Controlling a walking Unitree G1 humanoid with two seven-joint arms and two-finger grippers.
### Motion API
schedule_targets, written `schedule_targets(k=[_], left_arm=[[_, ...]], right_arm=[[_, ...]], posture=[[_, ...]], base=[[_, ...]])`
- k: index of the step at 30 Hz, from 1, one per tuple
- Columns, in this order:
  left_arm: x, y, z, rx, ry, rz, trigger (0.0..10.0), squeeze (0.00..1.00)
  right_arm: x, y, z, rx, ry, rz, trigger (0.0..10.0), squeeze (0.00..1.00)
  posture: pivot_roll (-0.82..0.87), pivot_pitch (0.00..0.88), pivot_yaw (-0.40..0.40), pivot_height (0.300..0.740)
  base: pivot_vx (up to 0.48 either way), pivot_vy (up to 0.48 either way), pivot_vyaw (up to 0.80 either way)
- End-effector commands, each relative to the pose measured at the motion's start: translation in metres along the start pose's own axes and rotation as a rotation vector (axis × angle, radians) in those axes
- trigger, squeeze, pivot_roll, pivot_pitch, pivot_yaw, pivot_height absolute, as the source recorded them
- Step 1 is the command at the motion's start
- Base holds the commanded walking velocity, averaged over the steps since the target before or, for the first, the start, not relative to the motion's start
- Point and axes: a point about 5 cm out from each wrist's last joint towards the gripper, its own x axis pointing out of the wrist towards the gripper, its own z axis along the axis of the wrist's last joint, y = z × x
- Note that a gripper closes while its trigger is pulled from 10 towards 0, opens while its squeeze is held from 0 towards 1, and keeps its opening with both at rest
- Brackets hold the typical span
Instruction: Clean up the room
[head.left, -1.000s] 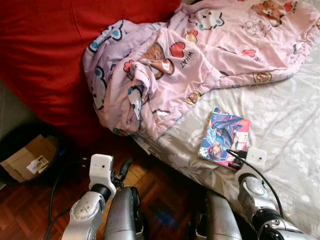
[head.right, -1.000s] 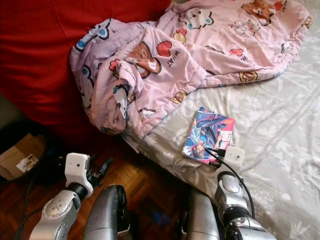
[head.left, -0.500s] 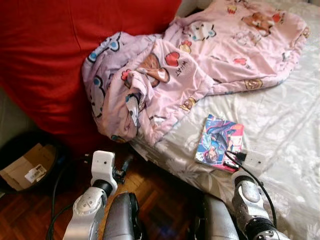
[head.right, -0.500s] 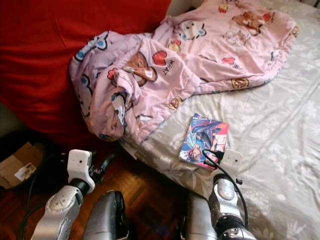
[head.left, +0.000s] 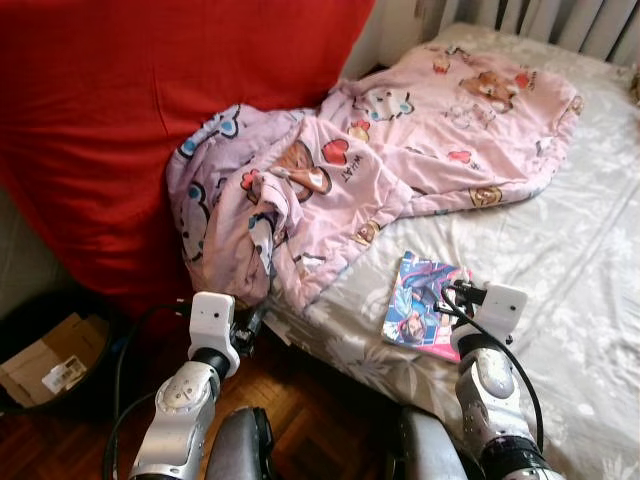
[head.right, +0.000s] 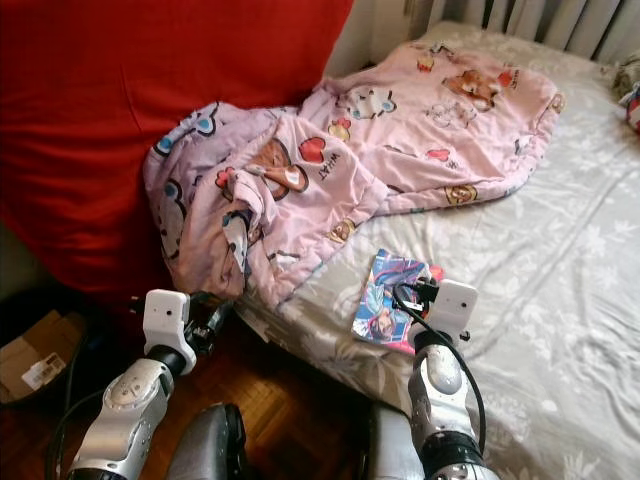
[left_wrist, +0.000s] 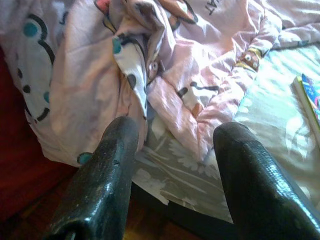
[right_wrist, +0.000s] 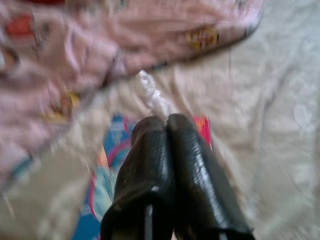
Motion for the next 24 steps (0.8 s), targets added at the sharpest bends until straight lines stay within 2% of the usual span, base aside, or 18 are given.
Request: schedule_targets(k=[1, 7, 21, 22, 24], left_arm=[[-0.001, 0.006, -0.003, 0.015, 0.012, 0.017, 10.0, 0.00], [-0.005, 0.008, -0.007, 0.019, 0.024, 0.014, 10.0, 0.00], [-0.017, 0.008, -0.014, 0.025, 0.054, -0.001, 10.0, 0.00], [-0.017, 0.007, -0.015, 0.025, 0.056, -0.003, 10.0, 0.00], [-0.018, 0.006, -0.016, 0.025, 0.061, -0.005, 10.0, 0.00]], right_arm=[[-0.002, -0.007, -0.010, -0.018, 0.069, -0.043, 10.0, 0.00], [-0.005, -0.029, -0.028, -0.041, 0.224, -0.146, 10.0, 0.00], [-0.015, -0.045, -0.050, -0.105, 0.423, -0.186, 10.0, 0.00], [-0.016, -0.045, -0.054, -0.101, 0.443, -0.180, 10.0, 0.25], [-0.021, -0.045, -0.062, -0.117, 0.490, -0.160, 10.0, 0.23]], posture=[[-0.04, 0.058, -0.005, 0.599], [-0.03, 0.071, 0.003, 0.599], [-0.01, 0.120, 0.018, 0.599], [-0.01, 0.123, 0.019, 0.599], [-0.01, 0.125, 0.019, 0.599]], base=[[0.000, 0.000, 0.00], [0.000, 0.000, 0.00], [0.000, 0.000, 0.00], [0.000, 0.000, 0.00], [0.000, 0.000, 0.00]])
